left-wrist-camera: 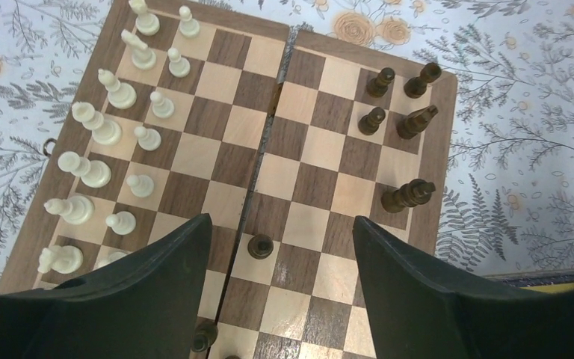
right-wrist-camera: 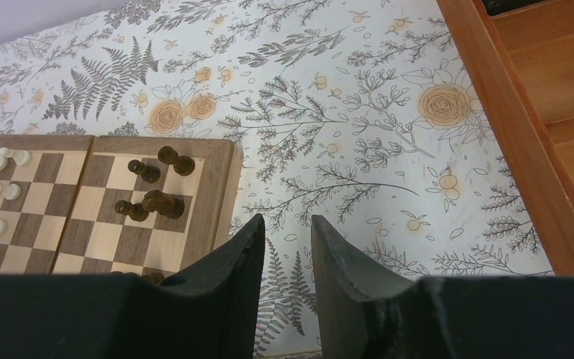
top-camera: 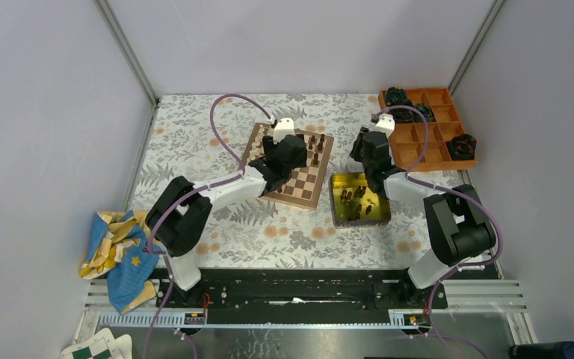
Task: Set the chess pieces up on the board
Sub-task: Pick up the chess piece from the chessboard.
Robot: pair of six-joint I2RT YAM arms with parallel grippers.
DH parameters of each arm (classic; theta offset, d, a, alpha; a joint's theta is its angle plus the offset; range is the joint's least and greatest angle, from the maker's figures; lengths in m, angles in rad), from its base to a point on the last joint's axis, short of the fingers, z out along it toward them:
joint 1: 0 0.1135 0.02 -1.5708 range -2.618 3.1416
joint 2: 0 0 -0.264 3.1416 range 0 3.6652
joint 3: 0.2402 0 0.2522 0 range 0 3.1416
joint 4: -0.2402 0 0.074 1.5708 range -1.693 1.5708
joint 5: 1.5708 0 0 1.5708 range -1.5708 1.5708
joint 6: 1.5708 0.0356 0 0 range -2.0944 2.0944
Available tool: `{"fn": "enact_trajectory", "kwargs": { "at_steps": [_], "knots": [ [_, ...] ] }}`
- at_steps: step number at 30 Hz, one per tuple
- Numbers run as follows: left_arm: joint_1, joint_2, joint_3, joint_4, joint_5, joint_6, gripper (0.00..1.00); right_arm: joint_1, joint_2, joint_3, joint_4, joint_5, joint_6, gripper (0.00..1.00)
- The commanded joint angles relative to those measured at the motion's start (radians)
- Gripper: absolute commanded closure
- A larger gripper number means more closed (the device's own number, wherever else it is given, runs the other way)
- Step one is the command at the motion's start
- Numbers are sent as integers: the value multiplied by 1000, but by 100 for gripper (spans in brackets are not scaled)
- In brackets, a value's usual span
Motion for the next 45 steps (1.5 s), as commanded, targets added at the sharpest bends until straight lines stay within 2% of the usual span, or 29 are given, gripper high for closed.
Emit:
{"fn": "enact_trajectory", "kwargs": {
  "at_steps": [1, 6, 22, 27, 40, 45],
  "knots": [
    [4, 31, 1, -6, -46, -45, 27, -5, -45, -7, 41, -13, 0, 64],
    [16, 67, 17, -19, -20, -77, 41, -5, -43, -7, 39, -14, 0, 64],
    [48, 116, 44, -53, 27, -100, 47, -5, -19, 1, 45, -21, 6, 64],
    [52, 121, 45, -51, 37, -98, 55, -5, -15, 1, 45, -21, 6, 64],
    [54, 129, 44, -54, 45, -99, 61, -5, -16, -2, 44, -22, 9, 64],
    [54, 129, 45, -54, 47, -99, 71, -5, -18, -2, 45, -22, 10, 64]
  ]
}}
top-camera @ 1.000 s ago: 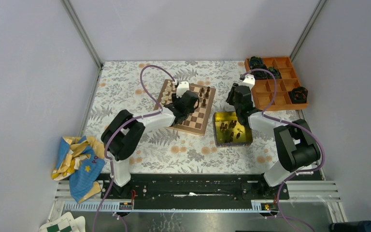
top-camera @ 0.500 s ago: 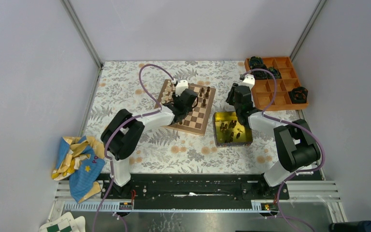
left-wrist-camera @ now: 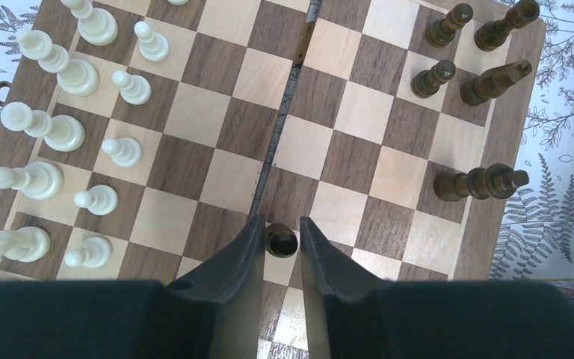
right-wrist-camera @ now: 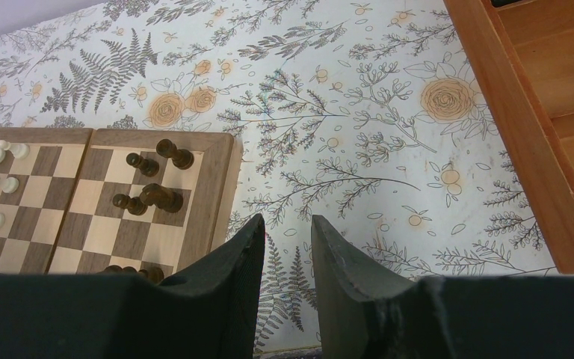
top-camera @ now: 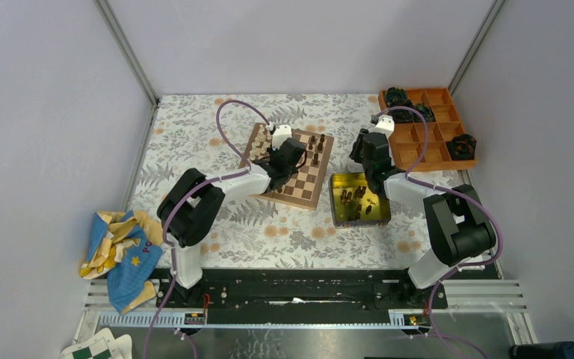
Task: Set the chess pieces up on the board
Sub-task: Pick up the chess piece from the chessboard.
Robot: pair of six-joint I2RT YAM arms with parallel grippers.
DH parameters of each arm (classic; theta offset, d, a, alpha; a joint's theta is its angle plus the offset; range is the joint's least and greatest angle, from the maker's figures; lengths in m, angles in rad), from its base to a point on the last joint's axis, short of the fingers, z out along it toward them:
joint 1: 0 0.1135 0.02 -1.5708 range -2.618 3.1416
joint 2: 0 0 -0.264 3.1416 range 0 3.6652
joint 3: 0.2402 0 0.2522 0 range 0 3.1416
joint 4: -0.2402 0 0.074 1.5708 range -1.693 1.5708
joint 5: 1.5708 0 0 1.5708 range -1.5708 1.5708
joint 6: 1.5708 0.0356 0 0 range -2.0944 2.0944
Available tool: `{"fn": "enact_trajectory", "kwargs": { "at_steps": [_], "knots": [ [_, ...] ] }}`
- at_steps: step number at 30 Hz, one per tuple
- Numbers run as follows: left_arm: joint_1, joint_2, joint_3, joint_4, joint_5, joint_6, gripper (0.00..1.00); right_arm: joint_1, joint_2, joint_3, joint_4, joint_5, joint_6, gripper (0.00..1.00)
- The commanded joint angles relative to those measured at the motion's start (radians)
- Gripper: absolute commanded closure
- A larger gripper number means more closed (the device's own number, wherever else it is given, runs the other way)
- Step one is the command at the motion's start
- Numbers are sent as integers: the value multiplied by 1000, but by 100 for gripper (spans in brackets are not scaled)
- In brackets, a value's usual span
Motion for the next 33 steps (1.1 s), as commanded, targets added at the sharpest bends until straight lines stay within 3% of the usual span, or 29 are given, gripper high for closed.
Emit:
{"fn": "enact_trajectory", "kwargs": {
  "at_steps": [1, 20, 33],
  "knots": [
    [8, 14, 27, 8, -4, -10, 72, -5, -18, 6, 45, -6, 9, 64],
    [7, -18, 11, 2, -13, 2, 93, -5, -17, 5, 47, -12, 14, 64],
    [7, -52, 2, -9, -22, 13, 100, -5, -18, 4, 47, -14, 17, 63]
  ]
}}
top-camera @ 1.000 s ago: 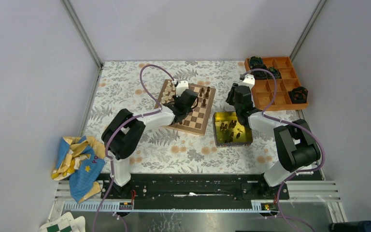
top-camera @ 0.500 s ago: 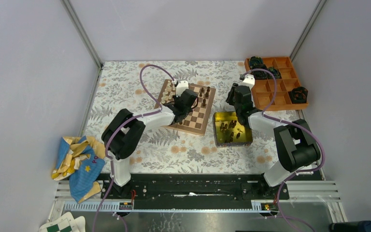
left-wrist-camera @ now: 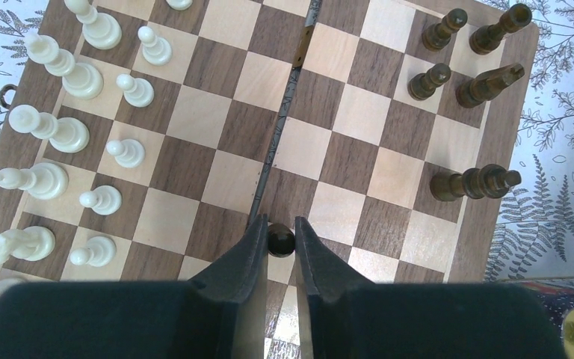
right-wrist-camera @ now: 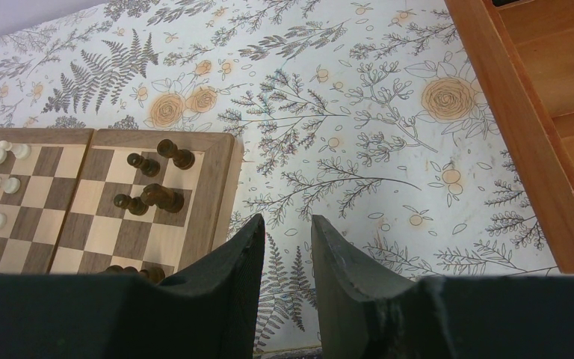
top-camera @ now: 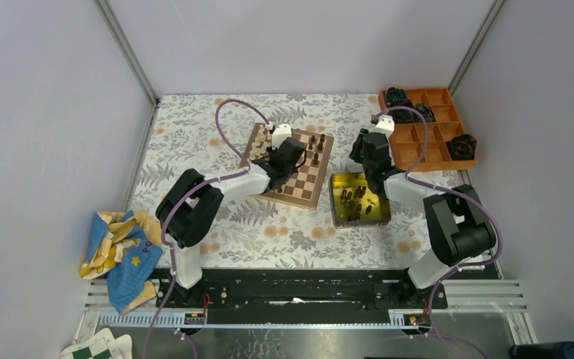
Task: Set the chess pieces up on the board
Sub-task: Pick up the chess piece from the chessboard.
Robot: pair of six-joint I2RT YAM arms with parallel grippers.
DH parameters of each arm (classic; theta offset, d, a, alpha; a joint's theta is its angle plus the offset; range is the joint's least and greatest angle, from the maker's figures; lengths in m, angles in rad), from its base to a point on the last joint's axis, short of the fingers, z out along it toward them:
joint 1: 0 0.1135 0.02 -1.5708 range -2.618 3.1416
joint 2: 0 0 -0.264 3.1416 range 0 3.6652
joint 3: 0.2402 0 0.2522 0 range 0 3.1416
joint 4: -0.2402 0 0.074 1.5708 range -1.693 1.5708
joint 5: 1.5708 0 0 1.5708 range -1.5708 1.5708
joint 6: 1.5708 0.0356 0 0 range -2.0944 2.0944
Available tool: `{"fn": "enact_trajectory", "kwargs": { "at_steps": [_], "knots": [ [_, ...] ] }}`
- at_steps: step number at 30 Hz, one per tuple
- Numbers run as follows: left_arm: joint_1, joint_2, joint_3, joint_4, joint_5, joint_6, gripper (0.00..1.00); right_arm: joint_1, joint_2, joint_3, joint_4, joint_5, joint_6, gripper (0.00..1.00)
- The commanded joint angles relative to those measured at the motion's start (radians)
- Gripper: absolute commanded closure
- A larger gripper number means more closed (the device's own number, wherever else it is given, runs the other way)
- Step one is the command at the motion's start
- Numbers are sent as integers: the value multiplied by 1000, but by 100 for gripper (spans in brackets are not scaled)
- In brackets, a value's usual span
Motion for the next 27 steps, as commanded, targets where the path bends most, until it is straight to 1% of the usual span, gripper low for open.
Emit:
{"fn": "enact_trajectory", "kwargs": {
  "at_steps": [1, 7, 16, 23, 27],
  "knots": [
    [7, -47, 0, -5, -25, 13, 100, -5, -18, 4, 47, -15, 13, 63],
    [7, -67, -7, -12, -21, 14, 100, -5, -22, 3, 47, -17, 13, 64],
    [1, -101, -3, -27, 26, 25, 100, -5, -28, -1, 45, -9, 11, 64],
    [-4, -94, 34, -44, 31, 41, 100, -5, -35, -1, 42, -8, 11, 63],
    [-4, -76, 85, -67, 35, 54, 100, -5, -36, -2, 43, -7, 9, 63]
  ]
}}
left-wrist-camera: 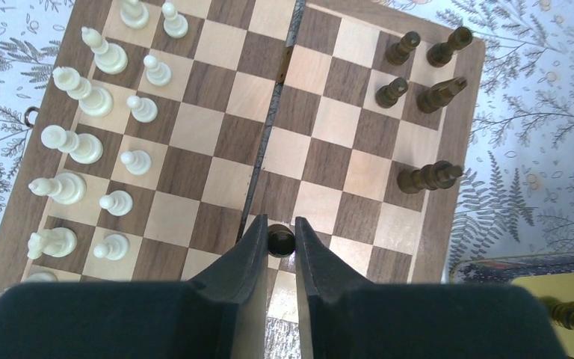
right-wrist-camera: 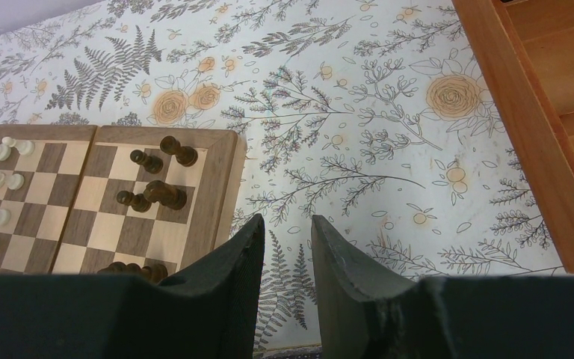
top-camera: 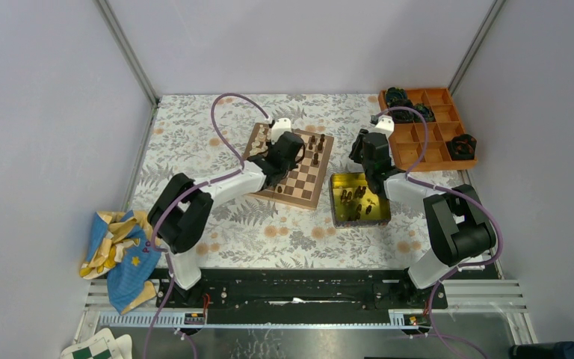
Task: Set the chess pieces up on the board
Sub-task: Pick up the chess piece from the chessboard, then place the chess piece on the chessboard.
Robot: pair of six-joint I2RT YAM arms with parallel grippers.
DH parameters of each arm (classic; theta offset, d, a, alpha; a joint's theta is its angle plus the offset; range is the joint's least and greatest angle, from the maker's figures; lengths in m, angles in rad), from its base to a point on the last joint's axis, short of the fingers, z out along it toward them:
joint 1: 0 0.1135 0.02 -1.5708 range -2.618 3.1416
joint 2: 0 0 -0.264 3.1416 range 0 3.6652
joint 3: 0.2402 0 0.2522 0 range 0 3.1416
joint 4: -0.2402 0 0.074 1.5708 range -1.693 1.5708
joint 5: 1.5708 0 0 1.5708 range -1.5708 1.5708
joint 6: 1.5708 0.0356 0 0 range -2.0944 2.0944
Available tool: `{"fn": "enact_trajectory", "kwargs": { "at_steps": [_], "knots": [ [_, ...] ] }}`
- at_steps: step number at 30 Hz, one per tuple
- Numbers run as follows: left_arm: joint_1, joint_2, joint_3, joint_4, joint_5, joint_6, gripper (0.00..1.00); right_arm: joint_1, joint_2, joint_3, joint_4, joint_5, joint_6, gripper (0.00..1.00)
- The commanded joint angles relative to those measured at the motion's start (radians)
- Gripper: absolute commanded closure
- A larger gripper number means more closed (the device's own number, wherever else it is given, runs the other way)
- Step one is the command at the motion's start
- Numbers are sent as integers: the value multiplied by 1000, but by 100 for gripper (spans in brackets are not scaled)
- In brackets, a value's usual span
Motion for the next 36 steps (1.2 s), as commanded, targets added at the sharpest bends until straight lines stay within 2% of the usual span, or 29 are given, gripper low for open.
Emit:
{"fn": "enact_trajectory", "kwargs": {
  "at_steps": [1, 17, 36],
  "knots": [
    [-3, 8, 94, -30, 9, 35, 100, -5, -37, 1, 43, 5, 6, 63],
    [-3, 207, 462, -215, 81, 110, 100, -5, -38, 0, 42, 39, 3, 63],
    [-2, 335, 605, -194, 140, 100, 100, -17, -25, -12, 73, 51, 24, 63]
  ]
}}
